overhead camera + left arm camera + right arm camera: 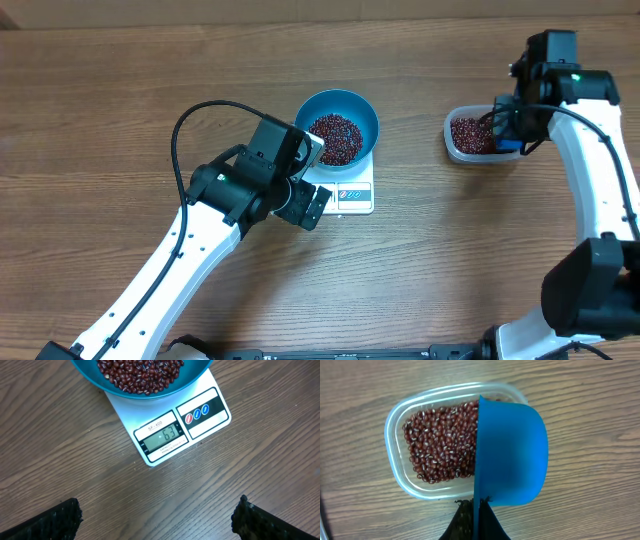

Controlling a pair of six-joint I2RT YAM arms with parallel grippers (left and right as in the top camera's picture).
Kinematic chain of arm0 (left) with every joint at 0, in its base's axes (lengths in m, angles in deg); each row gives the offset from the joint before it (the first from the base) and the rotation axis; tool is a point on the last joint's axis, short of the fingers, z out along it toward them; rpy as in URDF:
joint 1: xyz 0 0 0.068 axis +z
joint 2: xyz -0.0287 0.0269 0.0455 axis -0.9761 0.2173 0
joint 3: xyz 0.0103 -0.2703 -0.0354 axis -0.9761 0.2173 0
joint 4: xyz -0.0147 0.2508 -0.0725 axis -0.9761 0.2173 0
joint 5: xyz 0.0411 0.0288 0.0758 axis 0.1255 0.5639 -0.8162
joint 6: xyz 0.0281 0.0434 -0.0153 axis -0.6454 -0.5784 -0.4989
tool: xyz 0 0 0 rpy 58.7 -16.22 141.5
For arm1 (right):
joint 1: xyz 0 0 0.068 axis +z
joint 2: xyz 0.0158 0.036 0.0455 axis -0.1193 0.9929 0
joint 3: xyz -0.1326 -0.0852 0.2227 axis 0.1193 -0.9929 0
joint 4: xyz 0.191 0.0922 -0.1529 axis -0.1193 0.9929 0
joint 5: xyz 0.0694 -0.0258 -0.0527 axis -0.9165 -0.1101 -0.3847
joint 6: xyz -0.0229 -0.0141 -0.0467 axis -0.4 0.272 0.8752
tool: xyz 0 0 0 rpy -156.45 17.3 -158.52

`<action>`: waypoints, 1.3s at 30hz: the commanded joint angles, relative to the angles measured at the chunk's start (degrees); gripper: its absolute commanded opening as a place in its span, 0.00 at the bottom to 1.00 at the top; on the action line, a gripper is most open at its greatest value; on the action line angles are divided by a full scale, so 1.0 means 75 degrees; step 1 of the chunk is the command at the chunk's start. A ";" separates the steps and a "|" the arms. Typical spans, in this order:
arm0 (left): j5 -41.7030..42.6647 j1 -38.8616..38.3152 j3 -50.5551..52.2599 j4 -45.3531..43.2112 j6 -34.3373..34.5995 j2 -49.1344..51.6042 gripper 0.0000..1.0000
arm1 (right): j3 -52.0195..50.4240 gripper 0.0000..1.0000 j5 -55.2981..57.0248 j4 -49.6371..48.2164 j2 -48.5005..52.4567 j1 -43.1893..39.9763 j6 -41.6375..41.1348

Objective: Scoop item into bowl and weigh 150g on scale
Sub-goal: 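Dip the blue scoop into the red beans again and lift it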

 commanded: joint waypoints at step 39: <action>-0.0026 0.0052 0.0064 -0.0035 -0.0146 -0.0172 0.99 | -0.0041 0.04 -0.1961 0.0449 0.1518 0.0761 0.0449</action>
